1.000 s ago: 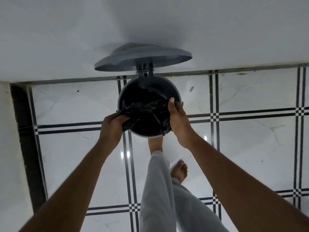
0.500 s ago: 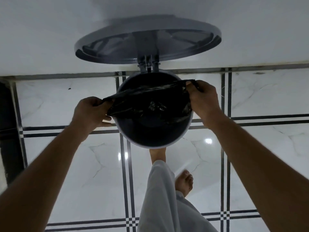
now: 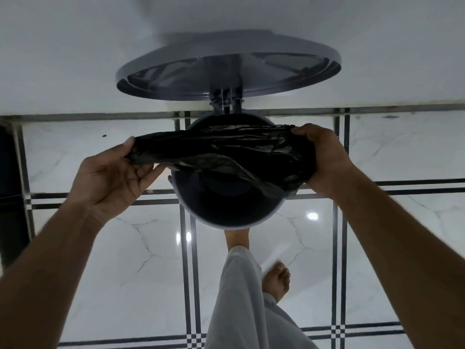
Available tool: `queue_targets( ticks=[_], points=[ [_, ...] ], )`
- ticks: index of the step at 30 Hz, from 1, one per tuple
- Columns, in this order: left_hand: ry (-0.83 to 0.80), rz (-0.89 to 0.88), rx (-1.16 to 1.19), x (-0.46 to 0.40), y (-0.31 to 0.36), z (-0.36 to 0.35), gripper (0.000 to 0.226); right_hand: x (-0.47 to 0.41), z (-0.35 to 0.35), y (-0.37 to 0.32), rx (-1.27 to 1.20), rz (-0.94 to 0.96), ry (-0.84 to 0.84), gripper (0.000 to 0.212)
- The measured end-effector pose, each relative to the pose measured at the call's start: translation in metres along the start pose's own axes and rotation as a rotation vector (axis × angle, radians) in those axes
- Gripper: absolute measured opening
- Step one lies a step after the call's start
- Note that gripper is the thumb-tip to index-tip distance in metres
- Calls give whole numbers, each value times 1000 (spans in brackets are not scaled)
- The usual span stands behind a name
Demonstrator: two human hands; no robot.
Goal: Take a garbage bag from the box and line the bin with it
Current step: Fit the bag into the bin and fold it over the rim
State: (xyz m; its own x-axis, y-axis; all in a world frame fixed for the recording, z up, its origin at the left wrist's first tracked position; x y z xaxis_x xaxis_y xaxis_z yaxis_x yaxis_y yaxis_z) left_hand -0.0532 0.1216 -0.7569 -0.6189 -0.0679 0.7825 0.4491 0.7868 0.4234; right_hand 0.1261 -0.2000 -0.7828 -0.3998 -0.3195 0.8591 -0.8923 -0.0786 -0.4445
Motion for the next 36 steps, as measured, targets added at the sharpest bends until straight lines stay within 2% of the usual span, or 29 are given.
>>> queue_targets(
  ticks=[2, 4, 7, 9, 10, 13, 15, 20, 22, 24, 27, 30, 31, 33, 36],
  points=[
    [23, -24, 104, 4, -6, 1, 47, -1, 3, 4, -17, 14, 13, 23],
    [71, 1, 65, 1, -14, 8, 41, -5, 13, 9, 16, 18, 46, 21],
    [183, 186, -345, -10, -35, 30, 37, -12, 29, 11, 136, 8, 132, 21],
    [313, 166, -595, -18, -31, 46, 35, -16, 36, 7, 205, 23, 204, 21],
    [331, 114, -632, -25, -24, 44, 39, -20, 36, 3, 215, 52, 220, 21],
    [247, -54, -449, -51, 4, 19, 48, -32, 29, -19, 193, 193, 219, 24],
    [250, -91, -425, -69, 24, 4, 42, -41, 25, -34, 172, 268, 242, 24],
    [335, 82, -574, -113, 17, 5, 23, -66, 38, -30, 313, 215, 432, 24],
    [335, 199, -724, -112, 6, 10, 15, -66, 44, -17, 429, 129, 438, 24],
    [296, 331, -788, -102, -10, 16, 19, -60, 48, -3, 476, 53, 409, 26],
    [252, 407, -702, -73, -29, 16, 32, -44, 55, 15, 450, -27, 371, 40],
    [267, 427, -661, -48, -39, 25, 51, -26, 61, 28, 425, -39, 352, 66],
    [268, 436, -621, -41, -42, 29, 59, -21, 63, 32, 410, -39, 352, 66],
    [264, 453, -541, -29, -50, 34, 66, -10, 61, 37, 426, -28, 335, 53],
    [212, 457, -434, -14, -67, 34, 47, 0, 61, 48, 433, 7, 337, 37]
  ],
)
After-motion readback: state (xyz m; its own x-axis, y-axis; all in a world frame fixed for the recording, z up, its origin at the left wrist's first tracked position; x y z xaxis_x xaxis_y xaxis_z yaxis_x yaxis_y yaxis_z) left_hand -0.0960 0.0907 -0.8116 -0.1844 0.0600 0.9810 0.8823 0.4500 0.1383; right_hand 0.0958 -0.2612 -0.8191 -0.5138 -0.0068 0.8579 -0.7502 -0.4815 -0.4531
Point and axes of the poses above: each hand's wrist, its own x-axis away from the middle knuckle, its own z-axis out of the back of the hand, y = z × x, the point moved 8 cm from there along -x, towards the middle knuckle, and after that the axes turned 5 degrees about -y, right-handed, at the moved point
